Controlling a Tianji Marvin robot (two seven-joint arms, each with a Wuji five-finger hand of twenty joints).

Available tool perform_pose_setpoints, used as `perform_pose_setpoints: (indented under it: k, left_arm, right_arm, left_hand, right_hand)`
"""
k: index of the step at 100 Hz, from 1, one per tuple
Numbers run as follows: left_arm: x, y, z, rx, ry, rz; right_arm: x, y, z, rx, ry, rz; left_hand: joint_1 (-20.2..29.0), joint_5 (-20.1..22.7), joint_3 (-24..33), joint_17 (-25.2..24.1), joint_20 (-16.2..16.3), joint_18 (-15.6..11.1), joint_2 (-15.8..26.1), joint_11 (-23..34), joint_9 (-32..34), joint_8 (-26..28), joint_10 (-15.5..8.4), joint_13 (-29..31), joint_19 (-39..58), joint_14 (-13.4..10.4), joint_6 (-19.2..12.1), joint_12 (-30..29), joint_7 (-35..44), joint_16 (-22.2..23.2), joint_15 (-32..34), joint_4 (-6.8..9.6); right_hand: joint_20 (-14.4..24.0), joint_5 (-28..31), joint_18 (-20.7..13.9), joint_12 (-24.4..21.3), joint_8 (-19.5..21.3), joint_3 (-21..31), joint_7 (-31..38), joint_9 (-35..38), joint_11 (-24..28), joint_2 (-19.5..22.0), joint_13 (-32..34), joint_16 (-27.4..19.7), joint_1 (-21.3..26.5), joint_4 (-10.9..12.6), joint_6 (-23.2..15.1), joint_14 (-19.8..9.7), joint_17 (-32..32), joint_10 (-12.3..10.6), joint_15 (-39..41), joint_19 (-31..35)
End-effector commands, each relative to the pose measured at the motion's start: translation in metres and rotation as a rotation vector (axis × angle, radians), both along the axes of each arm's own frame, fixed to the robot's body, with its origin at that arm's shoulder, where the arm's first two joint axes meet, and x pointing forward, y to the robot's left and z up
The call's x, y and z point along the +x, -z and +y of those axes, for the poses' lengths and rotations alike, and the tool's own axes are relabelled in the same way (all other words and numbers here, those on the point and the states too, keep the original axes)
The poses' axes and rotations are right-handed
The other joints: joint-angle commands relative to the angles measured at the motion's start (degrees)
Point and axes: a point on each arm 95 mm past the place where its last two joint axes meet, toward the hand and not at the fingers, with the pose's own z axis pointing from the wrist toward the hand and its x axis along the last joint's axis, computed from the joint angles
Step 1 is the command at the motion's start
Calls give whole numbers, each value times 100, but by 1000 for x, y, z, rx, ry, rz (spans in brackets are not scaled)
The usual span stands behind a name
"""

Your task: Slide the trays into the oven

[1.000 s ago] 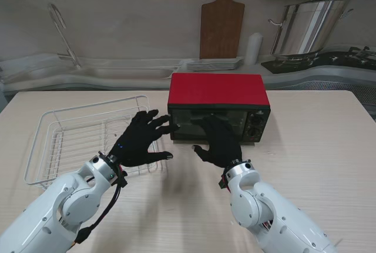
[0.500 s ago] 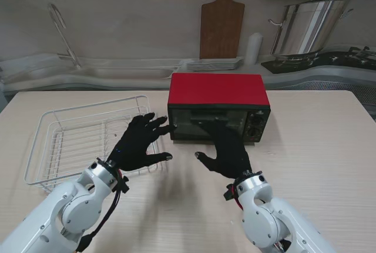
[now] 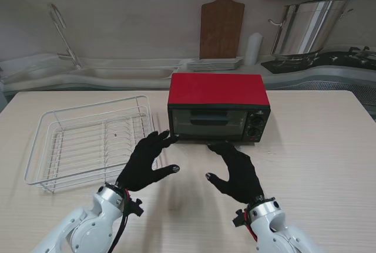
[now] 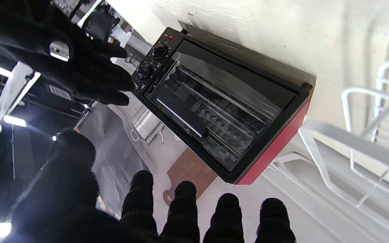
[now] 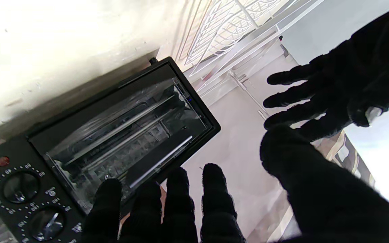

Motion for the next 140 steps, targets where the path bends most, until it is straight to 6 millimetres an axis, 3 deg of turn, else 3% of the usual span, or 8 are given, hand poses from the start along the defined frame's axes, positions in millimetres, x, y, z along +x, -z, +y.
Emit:
perform_pose_setpoints:
  k: [1,29,41,52,79,81,86,140]
  left_arm:
    - [-9,10,-6,-11,-2,46]
    - [-18,24,-8,-116,-47,97]
    - [-20,29,-13,-158,-49,120]
    - [-22,34,-17,-178,-61,134]
    - [-27,45,-23,-195,-65,170]
    - [-27,46,-23,-193,-65,170]
    - [-28,46,-23,-192,-65,170]
    - [-26,46,-23,-209,-69,175]
  right_arm:
    - [-7,9,2,17,-11,34]
    - [-8,21,0,89,-31,52]
    - [-12,27,0,134,-47,62]
    - [-18,32,-1,183,-73,87]
    - [-23,41,-7,207,-119,108]
    - [-23,42,-7,207,-119,108]
    - [-22,43,-8,206,-118,110]
    - [-17,47,-7,216,-119,116]
  left_hand:
    - [5,-203,13,-63,-115,-263,237,31,-118,-153,-68,-174,-325,-240,122,-50,-111,-93,-165,247]
    - [11,-168,112,-35,-328,-256,202,222,-154,-241,-92,-158,-389,-234,-44,-92,80,-110,-134,216]
    - [25,-180,157,-41,-337,-258,178,239,-138,-224,-98,-165,-377,-231,-90,-92,144,-80,-113,214]
    - [10,-196,202,-41,-371,-264,166,152,-246,-230,-151,-171,-375,-237,-136,-152,185,-58,-130,206]
    - [16,-218,289,-36,-432,-275,133,84,-288,-296,-193,-171,-395,-239,-175,-136,103,-48,-146,191]
    - [18,-215,290,-35,-437,-274,128,78,-292,-306,-195,-170,-397,-234,-174,-137,88,-50,-148,191]
    - [16,-234,298,-33,-443,-271,125,62,-304,-328,-191,-171,-395,-240,-155,-141,47,-49,-148,193]
    - [16,-192,366,-30,-509,-296,109,31,-299,-425,-215,-166,-405,-272,-195,-131,-113,-117,-167,187]
  right_hand:
    - [-206,-264,-223,-122,-45,-182,-62,-109,-222,73,-341,40,-255,191,-307,-350,-22,-424,92,-334]
    - [-410,-339,-683,-524,-557,-1086,-1081,64,-1234,555,-504,-271,-732,177,-1026,-961,157,-1116,-345,-1603]
    - [-345,-235,-524,-1188,-570,-1569,-1761,708,-2512,973,-579,-402,-1077,203,-1138,-937,160,-1185,-440,-2046]
    - [-213,-157,-440,-1295,-519,-1838,-2055,661,-2502,1178,-603,-377,-1101,263,-1222,-903,139,-1089,-464,-2237]
    - [9,-214,-365,-1298,-328,-1668,-2166,645,-2513,959,-604,-324,-878,309,-1260,-841,146,-1072,-442,-2233]
    - [408,-85,-365,-1298,199,-1590,-2673,644,-2511,933,-603,-309,-897,271,-1264,-846,173,-1075,-443,-2435]
    - [539,-66,-374,-1298,371,-1546,-2858,637,-2513,911,-605,-306,-881,261,-1258,-847,190,-1082,-446,-2505]
    - [549,2,-467,-1316,-57,-1391,-3386,530,-2524,817,-605,-411,-977,217,-1237,-948,241,-1158,-473,-2731]
